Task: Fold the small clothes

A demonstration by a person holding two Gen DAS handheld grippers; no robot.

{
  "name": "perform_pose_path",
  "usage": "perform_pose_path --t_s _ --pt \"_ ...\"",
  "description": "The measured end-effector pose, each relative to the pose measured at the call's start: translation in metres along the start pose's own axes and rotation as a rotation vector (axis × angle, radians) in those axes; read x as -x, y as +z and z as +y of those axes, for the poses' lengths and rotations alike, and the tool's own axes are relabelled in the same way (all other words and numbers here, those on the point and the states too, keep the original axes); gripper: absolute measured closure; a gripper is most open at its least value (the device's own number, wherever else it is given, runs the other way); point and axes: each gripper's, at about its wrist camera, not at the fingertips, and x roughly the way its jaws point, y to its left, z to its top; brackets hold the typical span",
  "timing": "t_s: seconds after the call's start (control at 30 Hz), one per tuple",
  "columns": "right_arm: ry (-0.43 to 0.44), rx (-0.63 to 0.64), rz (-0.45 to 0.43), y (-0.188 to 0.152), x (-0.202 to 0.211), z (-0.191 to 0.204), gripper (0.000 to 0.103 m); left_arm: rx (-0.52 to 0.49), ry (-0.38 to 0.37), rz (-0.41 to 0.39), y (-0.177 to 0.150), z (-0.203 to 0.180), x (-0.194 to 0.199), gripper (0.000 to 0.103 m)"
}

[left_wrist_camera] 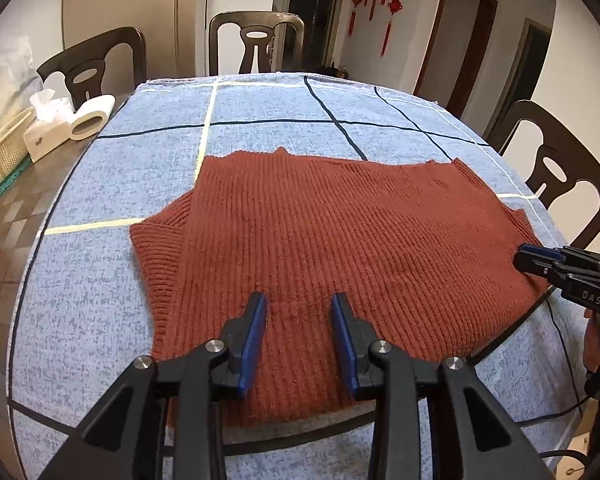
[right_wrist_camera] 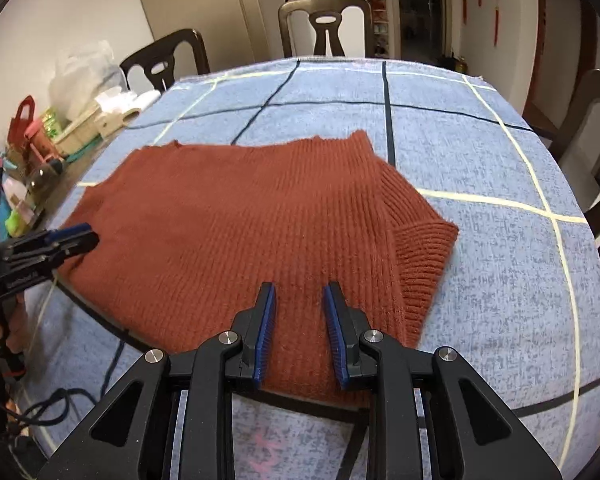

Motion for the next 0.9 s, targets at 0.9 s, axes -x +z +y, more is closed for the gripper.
perform_pose_path --t_s 0.9 --pt "-0.068 -0.044 -0.014 0.001 0.008 -0.014 0.074 0.036 0.039 -0.002 -0.001 0.004 0.007 0.066"
